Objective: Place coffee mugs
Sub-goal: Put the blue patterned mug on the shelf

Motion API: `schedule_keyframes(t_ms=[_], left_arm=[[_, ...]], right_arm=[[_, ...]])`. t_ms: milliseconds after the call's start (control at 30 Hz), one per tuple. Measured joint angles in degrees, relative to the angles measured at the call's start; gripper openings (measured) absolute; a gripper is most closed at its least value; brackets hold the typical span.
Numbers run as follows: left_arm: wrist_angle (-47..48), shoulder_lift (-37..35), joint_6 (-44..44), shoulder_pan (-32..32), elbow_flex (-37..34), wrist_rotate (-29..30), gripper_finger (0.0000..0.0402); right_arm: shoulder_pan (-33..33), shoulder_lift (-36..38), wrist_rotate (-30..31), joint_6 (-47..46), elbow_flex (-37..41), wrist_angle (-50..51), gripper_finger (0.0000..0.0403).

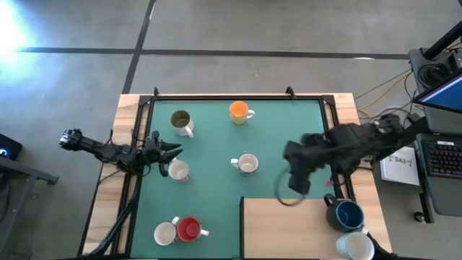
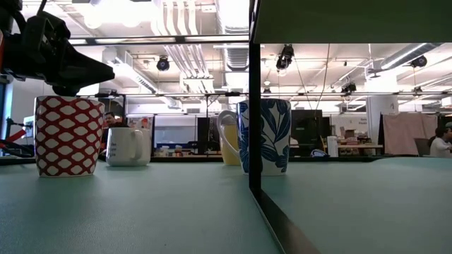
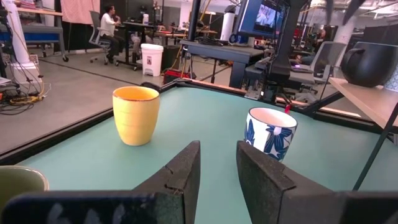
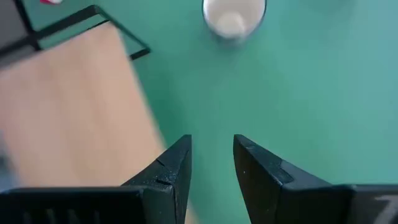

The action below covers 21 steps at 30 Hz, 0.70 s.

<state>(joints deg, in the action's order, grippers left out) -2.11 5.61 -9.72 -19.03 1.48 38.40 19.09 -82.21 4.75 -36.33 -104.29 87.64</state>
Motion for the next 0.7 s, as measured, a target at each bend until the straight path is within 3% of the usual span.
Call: schedule_keyframes(t_ms=[233,467,700], left_arm=[[-0.01,-0.02,0.00,0.01,0.00,0.00,0.0087],[0.00,-0.02,0.00,0.00,0.00,0.02,0.0087],[0.00,-0.02,0.00,0.00,0.02,0.00,0.0087]], right_arm=[[-7.46,-7.72,-0.15,24.89,0.03,-3.52,0.0107],[-12.08,-13.90,-0.46,36.01,0.07,-8.64,0.0107],[-13.96,-18.99,-6.25,43.11,0.77,-12.32,0.0107]])
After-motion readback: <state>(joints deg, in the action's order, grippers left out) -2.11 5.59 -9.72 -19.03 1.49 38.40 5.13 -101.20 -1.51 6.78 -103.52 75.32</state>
